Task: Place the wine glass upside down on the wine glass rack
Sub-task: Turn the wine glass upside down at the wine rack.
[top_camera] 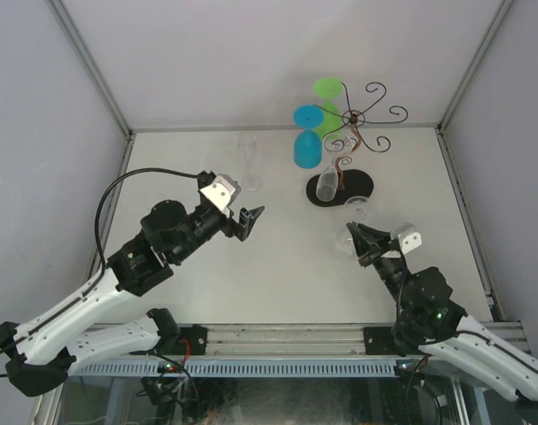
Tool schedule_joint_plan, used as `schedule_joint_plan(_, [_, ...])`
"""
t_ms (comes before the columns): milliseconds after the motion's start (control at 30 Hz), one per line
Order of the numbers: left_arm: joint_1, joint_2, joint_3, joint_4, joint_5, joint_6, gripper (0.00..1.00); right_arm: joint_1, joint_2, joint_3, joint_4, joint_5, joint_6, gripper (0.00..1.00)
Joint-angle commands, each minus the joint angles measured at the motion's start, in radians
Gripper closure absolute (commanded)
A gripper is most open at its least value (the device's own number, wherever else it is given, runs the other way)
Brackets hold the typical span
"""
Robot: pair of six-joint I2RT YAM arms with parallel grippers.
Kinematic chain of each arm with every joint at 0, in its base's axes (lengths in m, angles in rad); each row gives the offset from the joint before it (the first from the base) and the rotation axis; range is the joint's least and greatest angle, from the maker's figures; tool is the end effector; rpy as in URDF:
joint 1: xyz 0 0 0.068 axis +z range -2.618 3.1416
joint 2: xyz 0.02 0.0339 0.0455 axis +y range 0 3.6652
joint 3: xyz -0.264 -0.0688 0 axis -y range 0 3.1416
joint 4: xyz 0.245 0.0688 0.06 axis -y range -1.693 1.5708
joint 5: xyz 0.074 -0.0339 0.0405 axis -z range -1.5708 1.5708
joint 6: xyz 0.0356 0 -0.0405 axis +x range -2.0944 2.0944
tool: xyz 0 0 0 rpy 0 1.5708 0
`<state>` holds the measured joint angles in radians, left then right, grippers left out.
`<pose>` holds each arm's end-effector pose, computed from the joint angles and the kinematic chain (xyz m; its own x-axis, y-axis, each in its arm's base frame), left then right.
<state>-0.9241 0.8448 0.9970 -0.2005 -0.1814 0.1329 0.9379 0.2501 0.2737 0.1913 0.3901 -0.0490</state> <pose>0.1176 -0.1451 0.4021 0.0608 0.1358 -0.9889 0.6743 0.7249 0.1410 0.0773 0.0825 0.2674 0.1517 0.1303 -0.9798 -0.5192 0.8540 0.0331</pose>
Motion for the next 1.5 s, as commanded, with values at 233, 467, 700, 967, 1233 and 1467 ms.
schedule_joint_plan(233, [0.005,0.025,0.042,-0.004,-0.044,-0.008,0.17,-0.139,0.036,0.160,0.048,0.050,-0.236,1.00])
schedule_joint_plan(467, [0.016,0.059,0.072,-0.028,-0.080,-0.030,0.17,-0.151,0.085,0.236,0.013,0.039,-0.304,1.00])
schedule_joint_plan(700, [0.021,0.151,0.227,-0.167,-0.140,-0.063,0.17,-0.405,0.201,0.338,-0.130,-0.094,-0.202,1.00])
schedule_joint_plan(967, [0.104,0.311,0.370,-0.260,-0.089,-0.165,0.18,-0.992,0.318,0.351,-0.030,-0.554,0.108,1.00])
schedule_joint_plan(1233, [0.275,0.361,0.394,-0.252,0.069,-0.276,0.18,-1.138,0.365,0.351,0.091,-0.725,0.166,1.00])
schedule_joint_plan(1467, [0.289,0.346,0.318,-0.191,0.051,-0.261,0.18,-1.217,0.462,0.351,0.258,-0.932,0.246,1.00])
